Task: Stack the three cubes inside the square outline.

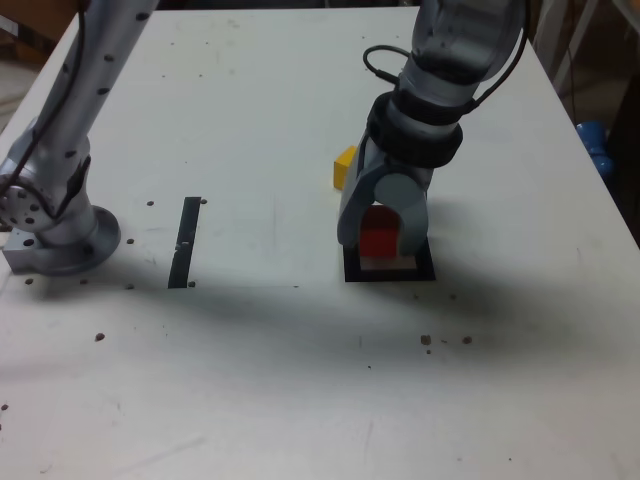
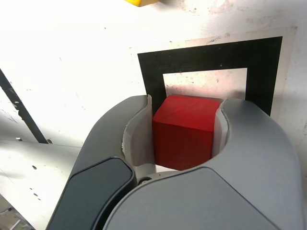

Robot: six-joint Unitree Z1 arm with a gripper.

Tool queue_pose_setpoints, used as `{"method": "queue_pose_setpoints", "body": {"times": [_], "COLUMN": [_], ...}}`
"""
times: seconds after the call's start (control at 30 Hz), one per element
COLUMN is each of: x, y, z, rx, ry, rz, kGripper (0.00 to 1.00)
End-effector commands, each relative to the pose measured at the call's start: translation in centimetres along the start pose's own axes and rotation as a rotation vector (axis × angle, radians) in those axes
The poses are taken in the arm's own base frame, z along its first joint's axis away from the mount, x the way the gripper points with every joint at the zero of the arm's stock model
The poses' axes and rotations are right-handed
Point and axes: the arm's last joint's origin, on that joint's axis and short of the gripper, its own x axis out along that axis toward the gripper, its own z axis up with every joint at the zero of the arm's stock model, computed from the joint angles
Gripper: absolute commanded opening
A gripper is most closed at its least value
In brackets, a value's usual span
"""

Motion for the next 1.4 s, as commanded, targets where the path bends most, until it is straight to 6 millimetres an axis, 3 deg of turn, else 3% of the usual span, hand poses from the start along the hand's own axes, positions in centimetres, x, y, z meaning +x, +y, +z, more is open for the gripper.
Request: {"method": "queue_pose_setpoints", "body": {"times": [0.0, 0.07, 0.13, 0.37, 0.53, 0.77, 0.97, 1.17, 1.37], "x": [0.3, 0.4, 0.5, -0.2, -1.6, -3.0, -3.1, -3.1, -2.0], "y": [-0.1, -0.1, -0.1, 0.0, 0.5, 3.6, 6.1, 7.0, 7.7], "z": [0.3, 0.4, 0.4, 0.0, -1.9, -6.0, -7.9, -8.4, -7.7], "rx": [0.009, 0.013, 0.014, 0.015, 0.003, -0.026, 0.07, 0.211, 0.289], "ry": [0.001, -0.001, -0.004, -0.019, -0.033, -0.029, -0.027, -0.046, -0.039], "rz": [-0.003, -0.004, -0.004, 0.007, 0.039, 0.074, 0.1, 0.157, 0.161], "kGripper": [0.78, 0.94, 0.98, 0.99, 0.99, 0.99, 0.99, 0.97, 0.96]}}
